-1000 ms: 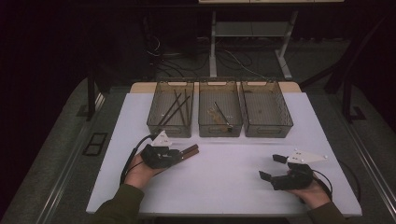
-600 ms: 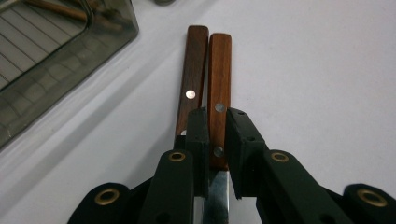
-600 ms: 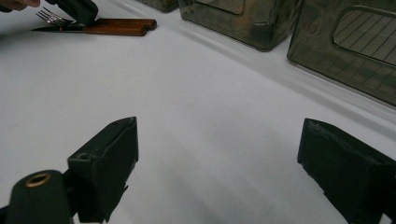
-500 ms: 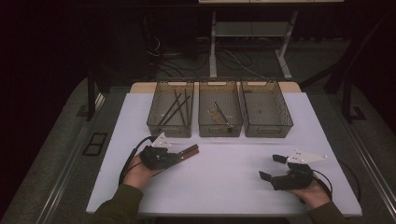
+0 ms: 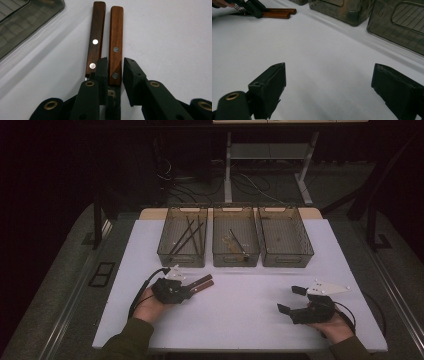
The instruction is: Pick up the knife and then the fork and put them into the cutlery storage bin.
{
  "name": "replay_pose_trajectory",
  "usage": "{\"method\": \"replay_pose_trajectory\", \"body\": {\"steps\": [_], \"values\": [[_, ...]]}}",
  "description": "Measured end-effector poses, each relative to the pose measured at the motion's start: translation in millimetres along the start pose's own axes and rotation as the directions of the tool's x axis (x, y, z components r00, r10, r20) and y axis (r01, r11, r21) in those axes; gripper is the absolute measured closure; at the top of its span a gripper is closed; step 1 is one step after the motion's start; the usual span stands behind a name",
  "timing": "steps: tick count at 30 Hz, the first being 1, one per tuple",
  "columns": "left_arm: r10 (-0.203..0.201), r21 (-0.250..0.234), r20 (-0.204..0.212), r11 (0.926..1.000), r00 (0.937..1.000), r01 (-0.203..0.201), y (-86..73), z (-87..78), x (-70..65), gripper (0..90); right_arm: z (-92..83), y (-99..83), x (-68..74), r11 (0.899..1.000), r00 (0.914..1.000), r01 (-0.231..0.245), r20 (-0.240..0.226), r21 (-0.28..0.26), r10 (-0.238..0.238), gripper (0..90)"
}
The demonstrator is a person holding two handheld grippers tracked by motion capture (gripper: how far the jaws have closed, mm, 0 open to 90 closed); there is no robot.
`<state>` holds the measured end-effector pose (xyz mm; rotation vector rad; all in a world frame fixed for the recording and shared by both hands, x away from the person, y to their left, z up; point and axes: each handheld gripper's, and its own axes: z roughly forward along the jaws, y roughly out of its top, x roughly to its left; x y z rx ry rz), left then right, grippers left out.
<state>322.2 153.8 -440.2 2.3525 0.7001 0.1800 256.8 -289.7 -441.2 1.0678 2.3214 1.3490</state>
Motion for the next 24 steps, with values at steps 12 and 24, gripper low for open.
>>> {"method": "replay_pose_trajectory", "body": {"steps": [12, 24], "values": [[0.013, -0.001, -0.009, 0.9999, 0.9999, -0.013, -0.5, 1.0, -2.6, 76.7, 1.2, 0.7, 1.7, 1.0, 0.9999, 0.003, -0.016, 0.007, -0.003, 12.5], [0.035, -0.019, 0.057, 0.9992, 0.9978, -0.034, 6.6, -5.7, -11.2, 77.0, 0.7, 2.4, 3.5, 1.0, 0.9989, 0.014, -0.045, 0.009, -0.014, 12.6]]}}
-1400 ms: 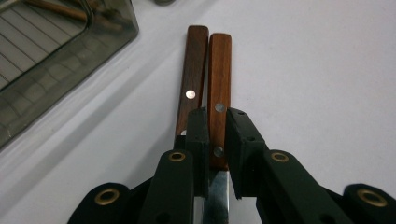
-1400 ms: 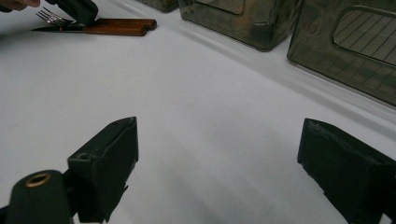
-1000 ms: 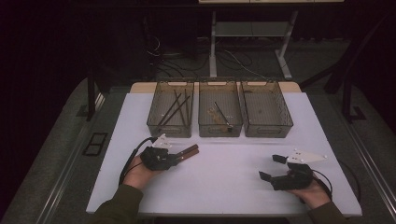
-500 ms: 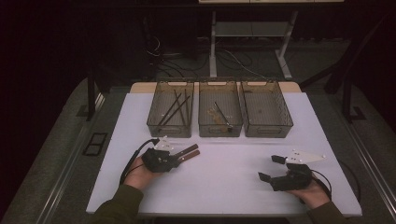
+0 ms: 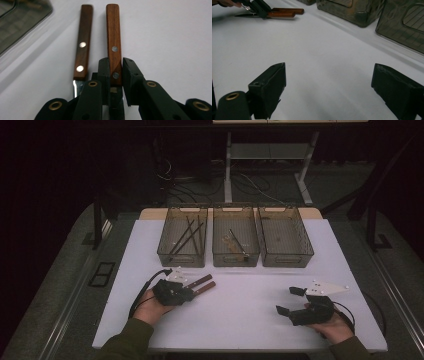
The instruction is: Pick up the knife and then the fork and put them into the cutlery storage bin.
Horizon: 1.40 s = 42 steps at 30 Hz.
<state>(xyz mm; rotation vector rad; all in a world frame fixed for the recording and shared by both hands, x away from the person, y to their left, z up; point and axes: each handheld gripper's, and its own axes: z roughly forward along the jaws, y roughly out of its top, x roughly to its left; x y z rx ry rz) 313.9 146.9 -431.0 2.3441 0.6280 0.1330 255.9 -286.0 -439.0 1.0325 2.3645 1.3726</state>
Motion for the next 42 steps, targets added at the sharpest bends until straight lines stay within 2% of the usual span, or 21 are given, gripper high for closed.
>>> {"method": "replay_pose_trajectory", "body": {"steps": [4, 7, 8, 10, 13, 17, 20, 26, 30, 31, 32, 33, 34, 35, 36, 37, 39, 40, 41, 42], "values": [[0.01, -0.016, 0.024, 0.9998, 0.9997, -0.01, 5.6, -3.1, -5.6, 77.0, 0.8, 1.1, 2.3, 1.0, 0.9995, 0.018, -0.024, -0.011, -0.018, 12.5], [0.027, -0.024, 0.051, 0.9994, 0.9983, -0.026, 9.9, -4.2, -11.1, 77.0, 1.0, 4.7, 3.9, 0.999, 0.9971, 0.048, -0.06, 0.02, -0.047, 13.9], [0.045, -0.021, 0.068, 0.9988, 0.9967, -0.044, 12.6, -4.9, -13.8, 77.0, 0.9, 6.0, 4.1, 0.998, 0.9958, 0.058, -0.073, 0.022, -0.056, 13.9], [0.068, -0.024, 0.08, 0.9975, 0.9945, -0.067, 17.5, -4.6, -19.0, 77.0, 0.4, 10.3, 6.0, 0.997, 0.9918, 0.076, -0.105, 0.025, -0.073, 13.9], [0.105, -0.022, 0.105, 0.9944, 0.9889, -0.104, 25.4, -2.9, -25.7, 77.0, -0.8, 17.8, 9.7, 0.99, 0.9795, 0.135, -0.158, 0.05, -0.125, 13.9], [0.148, -0.025, 0.139, 0.989, 0.9792, -0.146, 36.2, -0.3, -34.8, 77.0, 3.7, 23.0, 13.4, 0.983, 0.9685, 0.164, -0.202, 0.08, -0.145, 14.6], [0.187, -0.024, 0.161, 0.9824, 0.9691, -0.185, 46.4, 2.5, -42.0, 76.9, 7.5, 28.8, 18.1, 0.974, 0.9521, 0.205, -0.25, 0.099, -0.175, 15.2], [0.243, -0.024, 0.216, 0.9696, 0.9458, -0.244, 67.9, 12.8, -51.8, 76.9, 16.4, 45.5, 26.8, 0.958, 0.9287, 0.27, -0.289, 0.1, -0.232, 15.1], [0.291, -0.001, 0.234, 0.9542, 0.9277, -0.299, 78.6, 21.4, -56.8, 76.9, 27.9, 56.8, 30.6, 0.944, 0.9139, 0.307, -0.314, 0.122, -0.257, 15.2], [0.297, -0.001, 0.236, 0.9521, 0.9251, -0.306, 80.0, 23.6, -57.9, 76.9, 30.7, 59.3, 31.4, 0.939, 0.9078, 0.323, -0.321, 0.123, -0.27, 15.7], [0.31, 0.004, 0.238, 0.9473, 0.9202, -0.32, 82.0, 25.8, -58.8, 76.9, 33.0, 61.2, 31.8, 0.936, 0.9016, 0.33, -0.334, 0.123, -0.274, 15.8], [0.313, 0.006, 0.251, 0.9456, 0.9158, -0.325, 83.7, 28.5, -60.4, 76.9, 36.0, 63.4, 33.1, 0.934, 0.898, 0.334, -0.344, 0.127, -0.274, 15.9], [0.318, 0.01, 0.254, 0.9436, 0.9135, -0.331, 84.7, 29.9, -61.5, 76.9, 40.1, 66.0, 34.0, 0.929, 0.889, 0.348, -0.36, 0.128, -0.283, 17.4], [0.327, 0.015, 0.263, 0.9394, 0.9079, -0.342, 86.4, 31.6, -63.2, 76.9, 42.5, 67.4, 35.0, 0.925, 0.8841, 0.356, -0.368, 0.131, -0.288, 17.5], [0.333, 0.012, 0.271, 0.9371, 0.9031, -0.349, 87.4, 33.0, -64.7, 76.9, 47.2, 69.7, 35.4, 0.913, 0.8733, 0.385, -0.373, 0.133, -0.314, 17.6], [0.339, 0.009, 0.274, 0.9348, 0.8999, -0.355, 88.0, 33.7, -66.5, 76.9, 51.0, 71.3, 36.5, 0.907, 0.8647, 0.4, -0.383, 0.134, -0.325, 17.6], [0.356, -0.002, 0.27, 0.9292, 0.8944, -0.37, 89.0, 34.2, -70.1, 76.9, 59.0, 73.7, 39.7, 0.896, 0.8507, 0.419, -0.408, 0.146, -0.332, 17.6], [0.362, -0.007, 0.266, 0.9276, 0.8936, -0.373, 88.9, 34.1, -71.8, 76.9, 62.7, 74.4, 41.4, 0.892, 0.8455, 0.426, -0.418, 0.154, -0.332, 18.8], [0.379, -0.012, 0.263, 0.921, 0.8874, -0.389, 89.4, 34.0, -73.3, 76.9, 65.3, 74.8, 42.6, 0.887, 0.8385, 0.433, -0.433, 0.16, -0.331, 23.3], [0.386, -0.007, 0.266, 0.9173, 0.8836, -0.398, 89.4, 33.5, -75.5, 76.9, 68.2, 74.9, 44.0, 0.88, 0.8245, 0.446, -0.457, 0.163, -0.333, 24.5]]}}
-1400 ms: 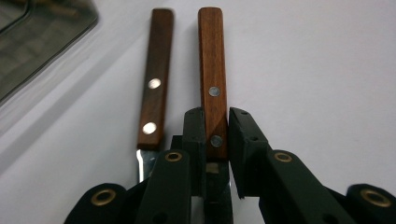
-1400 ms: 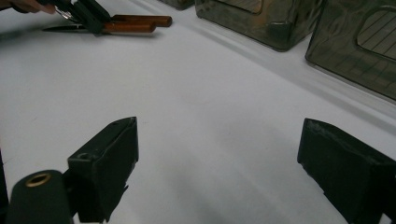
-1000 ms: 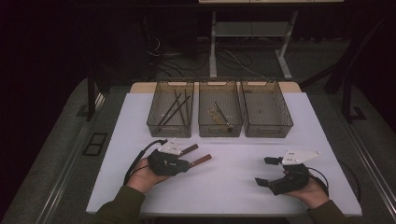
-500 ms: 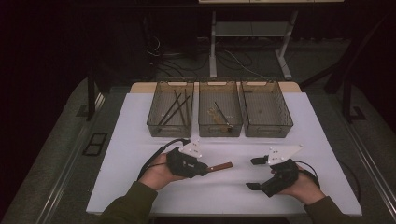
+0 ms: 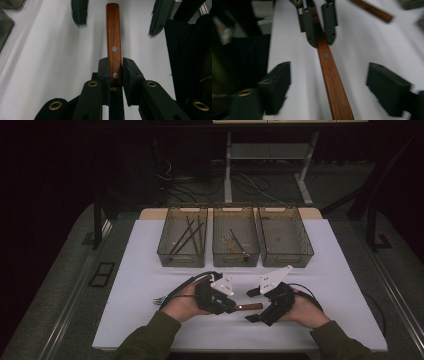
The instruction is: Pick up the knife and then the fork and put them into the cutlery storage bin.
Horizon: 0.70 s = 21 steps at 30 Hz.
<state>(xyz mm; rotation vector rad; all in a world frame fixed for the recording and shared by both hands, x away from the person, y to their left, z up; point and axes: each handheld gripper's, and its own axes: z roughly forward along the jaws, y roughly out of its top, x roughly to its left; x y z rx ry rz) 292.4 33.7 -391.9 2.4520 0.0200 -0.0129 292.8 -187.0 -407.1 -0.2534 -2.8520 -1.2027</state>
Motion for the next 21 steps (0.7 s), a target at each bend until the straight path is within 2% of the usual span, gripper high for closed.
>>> {"method": "replay_pose_trajectory", "body": {"steps": [2, 3, 4, 5, 8, 9, 11, 14, 16, 19, 21], "values": [[0.021, 0.002, 0.012, 0.9998, 0.9997, -0.021, 1.9, 1.5, -3.6, 76.9, 5.4, 1.4, 2.5, 1.0, 0.9997, 0.008, -0.023, 0.022, -0.007, 27.0], [0.01, 0.0, 0.023, 1.0, 0.9997, -0.01, 2.6, 3.1, -6.7, 76.9, 7.2, 1.5, 3.8, 0.999, 0.9994, 0.012, -0.032, 0.031, -0.011, 29.5], [0.015, 0.005, 0.031, 0.9999, 0.9994, -0.015, 3.9, 4.2, -8.4, 76.9, 8.7, 1.5, 4.7, 0.999, 0.9992, 0.013, -0.039, 0.037, -0.011, 30.9], [0.042, 0.011, 0.029, 0.999, 0.9987, -0.043, 5.3, 4.8, -7.9, 76.9, 10.3, 1.1, 5.3, 0.999, 0.9989, 0.016, -0.046, 0.04, -0.014, 34.0], [0.068, 0.031, 0.036, 0.9971, 0.997, -0.069, 8.4, 8.8, -12.2, 76.9, 12.6, 0.1, 7.4, 0.998, 0.9987, 0.012, -0.051, 0.062, -0.008, 43.2], [0.058, 0.033, 0.042, 0.9977, 0.9974, -0.059, 8.5, 10.9, -15.1, 76.9, 13.3, -0.4, 7.2, 0.997, 0.9984, 0.021, -0.053, 0.075, -0.017, 45.6], [0.065, 0.042, 0.048, 0.9968, 0.9967, -0.067, 9.4, 12.1, -15.8, 76.9, 14.5, -1.3, 7.9, 0.996, 0.9973, 0.018, -0.073, 0.089, -0.011, 51.2], [0.055, 0.043, 0.051, 0.9974, 0.9972, -0.057, 9.4, 13.2, -16.0, 76.9, 16.8, -2.0, 9.7, 0.993, 0.9966, 0.026, -0.081, 0.113, -0.017, 56.7], [0.056, 0.046, 0.051, 0.9972, 0.9971, -0.058, 9.0, 13.1, -15.3, 76.9, 18.5, -1.9, 10.4, 0.992, 0.9962, 0.05, -0.076, 0.116, -0.042, 60.8], [0.055, 0.045, 0.052, 0.9973, 0.9971, -0.058, 8.6, 12.6, -14.3, 76.9, 19.5, 0.1, 13.8, 0.992, 0.9963, 0.045, -0.078, 0.116, -0.036, 65.4], [0.043, 0.048, 0.054, 0.9978, 0.9976, -0.046, 8.4, 12.0, -14.5, 76.9, 20.8, 0.7, 14.7, 0.99, 0.9966, 0.057, -0.067, 0.127, -0.049, 67.3]]}}
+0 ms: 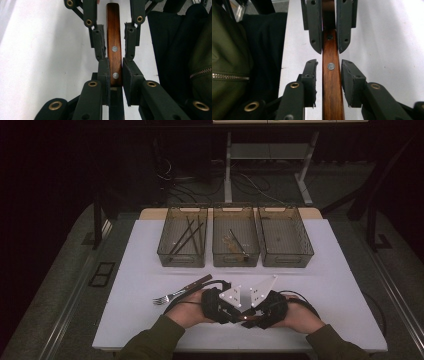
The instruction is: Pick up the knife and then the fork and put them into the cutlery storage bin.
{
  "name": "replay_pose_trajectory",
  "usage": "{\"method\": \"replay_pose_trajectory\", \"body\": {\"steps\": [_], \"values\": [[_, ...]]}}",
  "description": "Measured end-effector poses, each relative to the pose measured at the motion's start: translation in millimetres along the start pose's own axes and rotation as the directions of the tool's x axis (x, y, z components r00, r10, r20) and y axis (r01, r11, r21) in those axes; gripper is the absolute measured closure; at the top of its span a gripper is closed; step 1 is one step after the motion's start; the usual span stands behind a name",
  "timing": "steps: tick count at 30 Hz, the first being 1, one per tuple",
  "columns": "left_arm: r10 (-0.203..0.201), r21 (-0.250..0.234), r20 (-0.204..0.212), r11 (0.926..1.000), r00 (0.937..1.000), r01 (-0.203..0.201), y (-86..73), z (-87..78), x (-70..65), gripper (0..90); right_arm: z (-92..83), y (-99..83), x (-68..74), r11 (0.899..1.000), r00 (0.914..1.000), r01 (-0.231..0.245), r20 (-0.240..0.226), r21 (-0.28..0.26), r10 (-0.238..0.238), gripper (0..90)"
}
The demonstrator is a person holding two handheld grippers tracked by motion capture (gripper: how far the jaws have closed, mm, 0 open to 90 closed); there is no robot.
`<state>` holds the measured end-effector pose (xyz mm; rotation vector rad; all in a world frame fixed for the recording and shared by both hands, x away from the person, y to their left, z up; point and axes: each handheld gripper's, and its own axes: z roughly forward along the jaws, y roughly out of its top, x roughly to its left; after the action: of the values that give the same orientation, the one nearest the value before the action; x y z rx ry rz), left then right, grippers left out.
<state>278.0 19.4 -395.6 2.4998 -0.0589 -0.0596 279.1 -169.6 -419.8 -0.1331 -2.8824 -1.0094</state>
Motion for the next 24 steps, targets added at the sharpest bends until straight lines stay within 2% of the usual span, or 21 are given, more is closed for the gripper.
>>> {"method": "replay_pose_trajectory", "body": {"steps": [4, 6, 13, 19, 20, 22, 24], "values": [[0.0, 0.005, 0.001, 1.0, 1.0, 0.0, -0.2, 0.2, 0.2, 76.9, 1.5, 1.1, 2.4, 1.0, 0.9997, 0.023, 0.012, 0.01, -0.023, 70.4], [-0.002, 0.005, 0.002, 1.0, 1.0, 0.002, -0.3, 0.0, 0.1, 76.9, 1.6, 1.6, 3.3, 1.0, 0.9997, 0.018, 0.018, 0.012, -0.019, 72.0], [-0.003, -0.015, 0.01, 0.9999, 0.9999, 0.003, -0.9, -0.5, -0.4, 76.8, 0.6, 3.3, 5.7, 0.999, 0.9983, 0.051, 0.027, 0.011, -0.052, 75.0], [0.007, -0.008, 0.017, 0.9999, 0.9998, -0.006, -0.9, -0.6, 0.3, 76.5, -0.3, 3.4, 4.4, 0.999, 0.9988, 0.045, 0.019, 0.008, -0.045, 75.6], [0.014, -0.016, 0.007, 0.9998, 0.9999, -0.014, -1.7, -1.1, 0.3, 75.8, -0.4, 3.2, 3.8, 0.999, 0.9988, 0.045, 0.016, 0.007, -0.045, 75.6], [0.013, -0.024, -0.015, 0.9996, 0.9998, -0.013, -4.0, -2.9, 2.0, 68.1, -1.4, 2.2, 1.2, 0.999, 0.9985, 0.052, 0.016, -0.003, -0.052, 75.6], [-0.01, -0.046, -0.029, 0.9989, 0.9995, 0.008, -8.6, -6.4, 2.9, 62.4, -3.1, 1.2, 0.2, 0.999, 0.9987, 0.047, 0.021, -0.003, -0.047, 75.6]]}}
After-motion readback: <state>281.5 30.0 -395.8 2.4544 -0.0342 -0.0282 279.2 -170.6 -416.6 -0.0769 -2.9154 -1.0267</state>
